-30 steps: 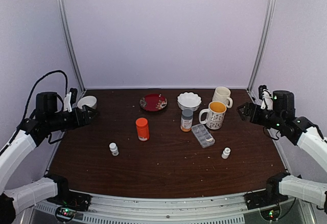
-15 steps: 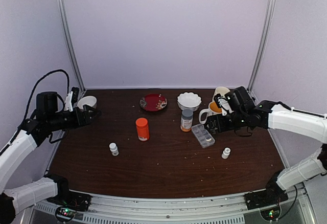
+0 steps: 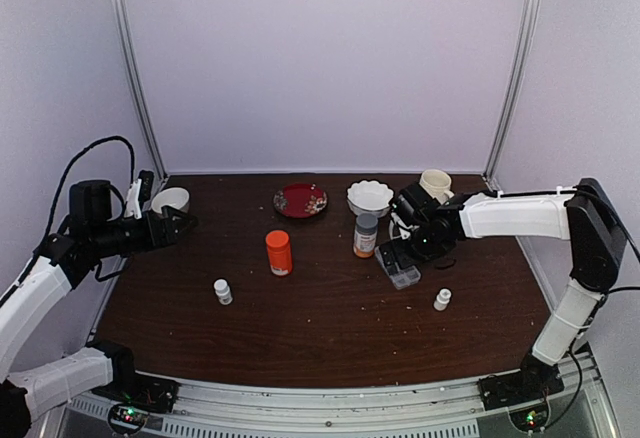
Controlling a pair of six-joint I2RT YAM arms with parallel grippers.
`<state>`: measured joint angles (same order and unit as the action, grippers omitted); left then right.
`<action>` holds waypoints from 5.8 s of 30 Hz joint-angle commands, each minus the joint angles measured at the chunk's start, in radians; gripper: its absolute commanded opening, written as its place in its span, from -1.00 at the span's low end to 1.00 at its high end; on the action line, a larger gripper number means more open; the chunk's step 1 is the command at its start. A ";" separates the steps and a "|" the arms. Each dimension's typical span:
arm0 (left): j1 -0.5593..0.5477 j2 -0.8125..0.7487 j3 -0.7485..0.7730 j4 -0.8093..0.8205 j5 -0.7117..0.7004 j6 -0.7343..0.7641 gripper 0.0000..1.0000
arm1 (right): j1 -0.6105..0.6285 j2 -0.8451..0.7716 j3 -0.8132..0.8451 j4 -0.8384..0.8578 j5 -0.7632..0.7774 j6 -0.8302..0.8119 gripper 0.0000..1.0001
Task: Sort the pills into containers
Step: Position the pill container at the center of the board, then pick up the pill container from the center of the board.
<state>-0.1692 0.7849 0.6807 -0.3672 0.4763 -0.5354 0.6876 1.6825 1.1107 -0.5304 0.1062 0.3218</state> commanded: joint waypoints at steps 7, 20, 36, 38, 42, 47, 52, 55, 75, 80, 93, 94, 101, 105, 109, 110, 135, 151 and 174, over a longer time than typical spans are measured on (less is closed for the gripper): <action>0.002 -0.005 -0.004 0.034 0.016 0.015 0.95 | 0.001 0.117 0.032 0.000 0.023 0.040 1.00; 0.001 -0.005 0.002 0.029 0.010 0.018 0.95 | 0.002 0.124 -0.026 0.063 -0.099 0.067 0.69; -0.014 0.047 -0.001 0.039 0.012 -0.010 0.95 | 0.156 -0.123 -0.216 0.337 -0.467 0.180 0.99; -0.062 0.070 0.017 0.035 -0.012 0.001 0.95 | 0.124 -0.152 -0.220 0.321 -0.442 0.181 0.99; -0.186 0.109 0.075 0.014 -0.116 0.014 0.95 | 0.052 -0.196 -0.247 0.305 -0.378 0.211 0.95; -0.337 0.187 0.141 0.013 -0.238 0.024 0.95 | -0.027 -0.226 -0.305 0.360 -0.345 0.262 0.81; -0.481 0.297 0.223 0.014 -0.349 0.059 0.95 | -0.114 -0.198 -0.344 0.489 -0.419 0.314 0.76; -0.537 0.376 0.281 0.015 -0.386 0.063 0.95 | -0.127 -0.155 -0.319 0.510 -0.415 0.317 0.67; -0.633 0.666 0.427 0.091 -0.378 0.023 0.95 | -0.017 0.067 -0.221 0.644 -0.521 0.307 0.63; -0.703 0.758 0.495 0.060 -0.454 0.023 0.95 | 0.015 -0.021 -0.366 0.782 -0.574 0.406 0.62; -0.832 1.009 0.707 -0.072 -0.614 -0.131 0.95 | -0.049 -0.331 -0.499 0.627 -0.317 0.356 0.62; -0.837 1.028 0.720 -0.073 -0.609 -0.138 0.95 | -0.054 -0.360 -0.508 0.619 -0.296 0.354 0.61; -0.864 1.151 0.834 -0.135 -0.611 -0.181 0.95 | -0.075 -0.522 -0.556 0.562 -0.187 0.327 0.75; -0.884 1.225 0.900 -0.186 -0.605 -0.200 0.95 | -0.093 -0.559 -0.573 0.554 -0.184 0.333 0.79; -0.901 1.311 0.989 -0.293 -0.631 -0.236 0.95 | -0.100 -0.586 -0.602 0.576 -0.181 0.350 0.80; -0.900 1.336 1.018 -0.329 -0.636 -0.250 0.95 | -0.100 -0.592 -0.607 0.580 -0.181 0.354 0.80; -0.942 1.517 1.198 -0.410 -0.614 -0.254 0.95 | -0.108 -0.648 -0.656 0.564 -0.174 0.338 0.81; -0.956 1.586 1.274 -0.536 -0.725 -0.279 0.64 | -0.111 -0.665 -0.659 0.554 -0.171 0.337 0.81; -0.955 1.205 0.903 -0.013 -0.492 -0.161 0.27 | -0.100 -0.658 -0.699 0.783 -0.571 0.523 0.67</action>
<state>-1.1210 2.0499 1.6455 -0.5838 -0.1070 -0.7303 0.5827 1.0309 0.4374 0.1364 -0.3618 0.7528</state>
